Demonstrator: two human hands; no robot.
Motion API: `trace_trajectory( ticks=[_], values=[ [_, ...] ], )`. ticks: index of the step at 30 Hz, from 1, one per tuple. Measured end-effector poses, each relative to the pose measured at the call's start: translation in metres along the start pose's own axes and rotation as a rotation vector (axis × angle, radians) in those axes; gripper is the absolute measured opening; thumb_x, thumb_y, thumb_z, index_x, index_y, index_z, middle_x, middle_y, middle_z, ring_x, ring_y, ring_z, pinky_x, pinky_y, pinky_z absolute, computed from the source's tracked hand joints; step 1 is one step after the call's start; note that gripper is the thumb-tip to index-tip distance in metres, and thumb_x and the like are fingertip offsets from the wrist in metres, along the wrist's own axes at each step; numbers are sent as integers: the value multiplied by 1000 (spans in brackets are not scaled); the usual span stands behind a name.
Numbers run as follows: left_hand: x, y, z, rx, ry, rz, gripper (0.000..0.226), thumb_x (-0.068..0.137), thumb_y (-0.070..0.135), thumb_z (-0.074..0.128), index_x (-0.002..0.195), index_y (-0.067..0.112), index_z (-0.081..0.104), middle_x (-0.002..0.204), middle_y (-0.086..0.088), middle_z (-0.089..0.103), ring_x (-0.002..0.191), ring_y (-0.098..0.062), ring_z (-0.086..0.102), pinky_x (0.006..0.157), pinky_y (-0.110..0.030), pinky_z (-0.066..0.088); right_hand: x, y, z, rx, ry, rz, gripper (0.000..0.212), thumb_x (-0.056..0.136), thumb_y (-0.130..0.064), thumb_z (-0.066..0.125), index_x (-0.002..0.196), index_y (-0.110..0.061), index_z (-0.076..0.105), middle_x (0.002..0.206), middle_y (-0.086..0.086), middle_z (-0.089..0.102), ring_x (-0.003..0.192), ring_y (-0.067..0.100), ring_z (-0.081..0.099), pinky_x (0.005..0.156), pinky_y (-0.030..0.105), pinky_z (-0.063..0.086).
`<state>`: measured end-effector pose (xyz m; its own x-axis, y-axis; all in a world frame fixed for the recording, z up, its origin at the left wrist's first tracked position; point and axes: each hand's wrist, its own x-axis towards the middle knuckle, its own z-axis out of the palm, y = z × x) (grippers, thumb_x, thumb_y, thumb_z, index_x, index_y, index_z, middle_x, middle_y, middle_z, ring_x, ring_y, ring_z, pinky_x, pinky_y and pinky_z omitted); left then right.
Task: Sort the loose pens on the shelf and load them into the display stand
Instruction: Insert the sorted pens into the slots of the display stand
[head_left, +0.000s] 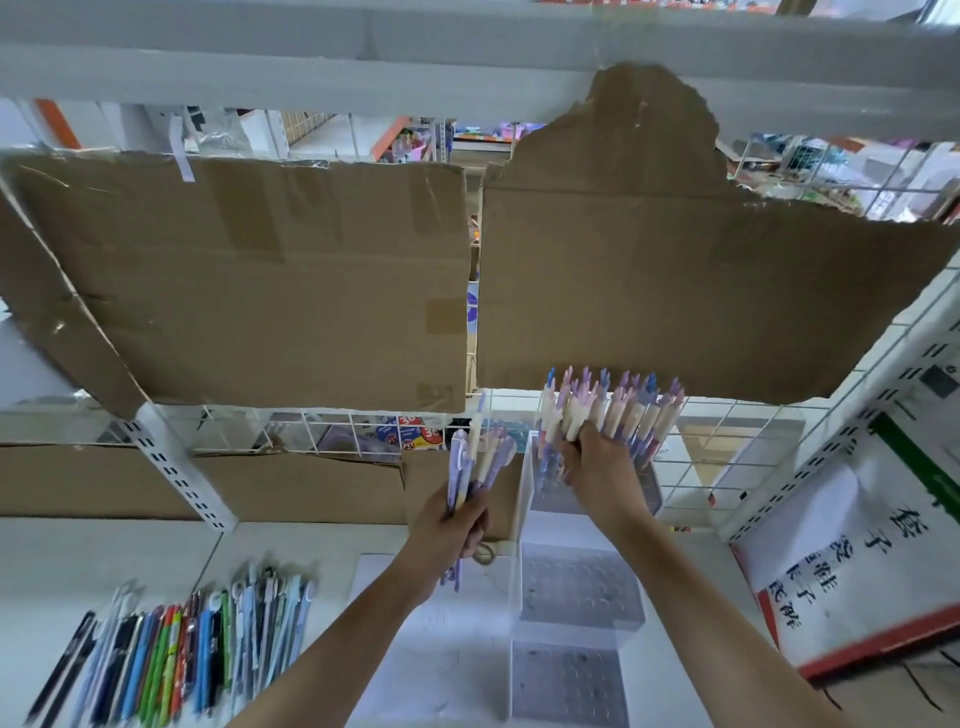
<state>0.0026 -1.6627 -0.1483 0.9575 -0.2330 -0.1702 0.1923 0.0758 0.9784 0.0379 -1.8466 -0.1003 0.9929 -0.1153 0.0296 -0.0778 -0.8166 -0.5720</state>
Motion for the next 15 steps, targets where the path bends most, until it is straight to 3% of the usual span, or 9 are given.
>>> trace_trajectory(
  ticks=[3,8,11,15],
  values=[
    [-1,0,1,-23,5,-6,22,98,16,48,76,9,47,57,-5,43,44,-10,31,43,-21,26,0,10,16,-6,-27,2,23,100,-13,39,118,-2,47,109,23,59,92,37,62,75,43,55],
    [-3,0,1,-21,4,38,19,96,19,50,81,7,51,58,-6,44,45,-11,34,44,-20,30,0,11,21,-16,-19,10,27,100,-13,38,125,-5,43,114,20,57,97,36,61,80,49,54],
    [-4,-2,3,-19,11,54,21,95,20,51,81,6,52,57,-6,45,45,-11,35,46,-21,31,-5,8,15,24,-11,-8,29,100,-17,40,126,-5,44,117,17,58,101,33,61,83,41,52],
    [-5,-2,3,-46,-5,66,17,96,17,50,86,4,54,56,-2,47,45,-10,36,47,-20,31,-17,8,10,40,25,-28,18,98,-17,46,109,-4,51,99,12,64,88,31,63,73,32,48]
  ],
)
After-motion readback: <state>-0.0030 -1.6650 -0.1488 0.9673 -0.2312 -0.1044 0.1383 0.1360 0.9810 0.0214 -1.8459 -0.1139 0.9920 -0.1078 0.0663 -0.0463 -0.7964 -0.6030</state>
